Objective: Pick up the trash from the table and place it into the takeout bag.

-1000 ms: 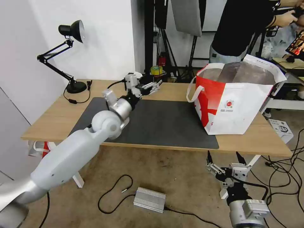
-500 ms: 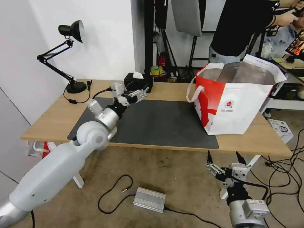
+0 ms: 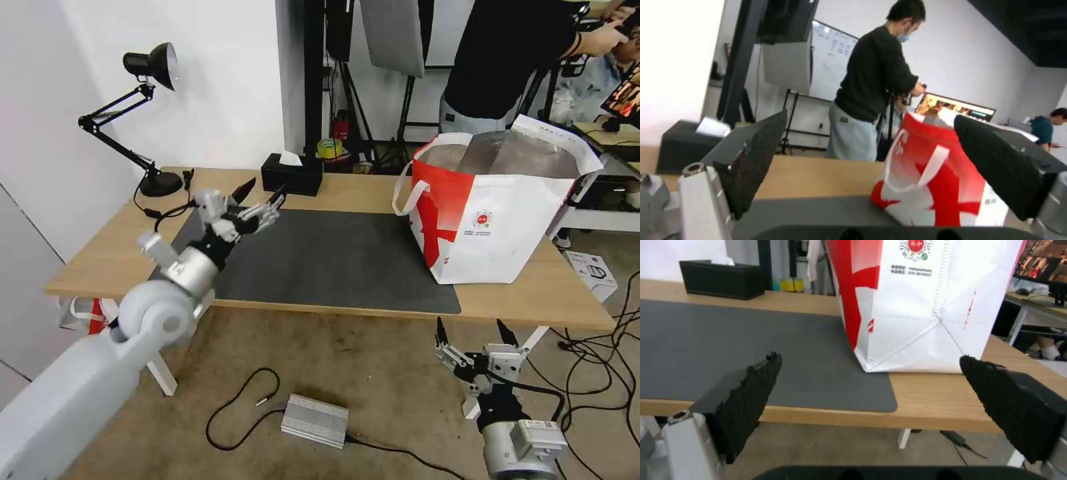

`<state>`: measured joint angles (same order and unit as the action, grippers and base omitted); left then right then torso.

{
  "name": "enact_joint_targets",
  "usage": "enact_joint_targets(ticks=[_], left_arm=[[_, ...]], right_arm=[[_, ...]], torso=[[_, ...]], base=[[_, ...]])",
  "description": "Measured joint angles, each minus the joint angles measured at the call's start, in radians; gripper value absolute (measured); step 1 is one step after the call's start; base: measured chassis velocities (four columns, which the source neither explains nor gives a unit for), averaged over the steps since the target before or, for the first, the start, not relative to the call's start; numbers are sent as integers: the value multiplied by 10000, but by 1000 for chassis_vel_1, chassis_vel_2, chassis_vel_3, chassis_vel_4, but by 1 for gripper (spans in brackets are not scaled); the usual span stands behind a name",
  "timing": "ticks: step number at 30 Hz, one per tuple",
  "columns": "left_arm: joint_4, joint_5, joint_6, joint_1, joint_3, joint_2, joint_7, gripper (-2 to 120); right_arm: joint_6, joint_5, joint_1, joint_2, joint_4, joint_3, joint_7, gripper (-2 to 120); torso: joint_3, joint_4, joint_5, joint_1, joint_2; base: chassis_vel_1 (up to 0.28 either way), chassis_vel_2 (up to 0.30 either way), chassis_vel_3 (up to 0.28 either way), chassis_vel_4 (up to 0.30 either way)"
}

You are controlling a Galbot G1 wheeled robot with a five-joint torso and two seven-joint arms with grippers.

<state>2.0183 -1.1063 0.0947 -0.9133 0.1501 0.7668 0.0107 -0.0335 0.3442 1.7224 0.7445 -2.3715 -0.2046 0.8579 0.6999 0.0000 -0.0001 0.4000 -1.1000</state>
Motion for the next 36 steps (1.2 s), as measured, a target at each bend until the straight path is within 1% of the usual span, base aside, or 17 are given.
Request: enact_joint_targets(ticks=[2,3,6,7,10,11,14,15,18,19,22,24,28,29,33,36], left_arm=[[61,120,31,-218,111,75,-1,100],[189,416,56,-615,338,248,-14,100],[454,891,64,-1269,801,584,-43,100],[454,891,64,-1269,801,584,-43,100],[951,1765,64,-2437,1652,1076,-55,100],[951,1765,64,-2437,1652,1076,-55,100],[1490,2274,65,-3484,2294,1402,-58,100],[1490,2274,65,-3484,2294,1402,-58,100],[1865,2781,148,-4546,2931,1779,-66,100],[1865,2781,148,-4546,2931,1779,-66,100],[2051,3293,308,-5292,3334,2175,-43,100],[2084,3380,336,-5394,3382,2254,-40,100],[2330,4220,584,-6220,3682,3046,-18,100],[2330,4220,584,-6220,3682,3046,-18,100],[2485,5059,837,-6918,3824,3890,23,100],[2521,5330,895,-7086,3843,4089,22,100]], right_arm=[[0,0,1,0,0,0,0,100],[0,0,0,0,0,0,0,100],[0,0,0,0,0,0,0,100],[0,0,0,0,0,0,0,100],[0,0,0,0,0,1,0,100],[0,0,0,0,0,1,0,100],[0,0,0,0,0,0,0,100],[0,0,0,0,0,0,0,100],[0,0,0,0,0,0,0,100],[0,0,0,0,0,0,0,100],[0,0,0,0,0,1,0,100],[0,0,0,0,0,0,0,100],[0,0,1,0,0,0,0,100],[0,0,1,0,0,0,0,100],[0,0,0,0,0,0,0,100],[0,0,0,0,0,1,0,100]], torso=[[0,0,1,0,-1],[0,0,0,-1,-1],[0,-2,1,0,-1],[0,-2,1,0,-1],[-1,-1,1,-1,-1],[-1,-1,1,-1,-1],[-1,0,1,0,-1],[-1,0,1,0,-1],[-1,1,2,-1,-1],[-1,1,2,-1,-1],[-1,0,1,-1,-1],[-1,0,2,-1,-1],[0,-1,1,-1,-1],[0,-1,1,-1,-1],[0,-1,2,-1,-1],[0,-1,3,-1,0]], base=[[0,0,0,0],[0,0,0,0],[0,0,0,0],[0,0,0,0],[0,0,0,0],[0,0,0,0],[0,0,0,0],[0,0,0,0],[0,0,0,0],[0,0,0,0],[0,0,0,0],[0,0,0,0],[0,0,0,0],[0,0,0,0],[0,0,0,0],[0,0,0,0]])
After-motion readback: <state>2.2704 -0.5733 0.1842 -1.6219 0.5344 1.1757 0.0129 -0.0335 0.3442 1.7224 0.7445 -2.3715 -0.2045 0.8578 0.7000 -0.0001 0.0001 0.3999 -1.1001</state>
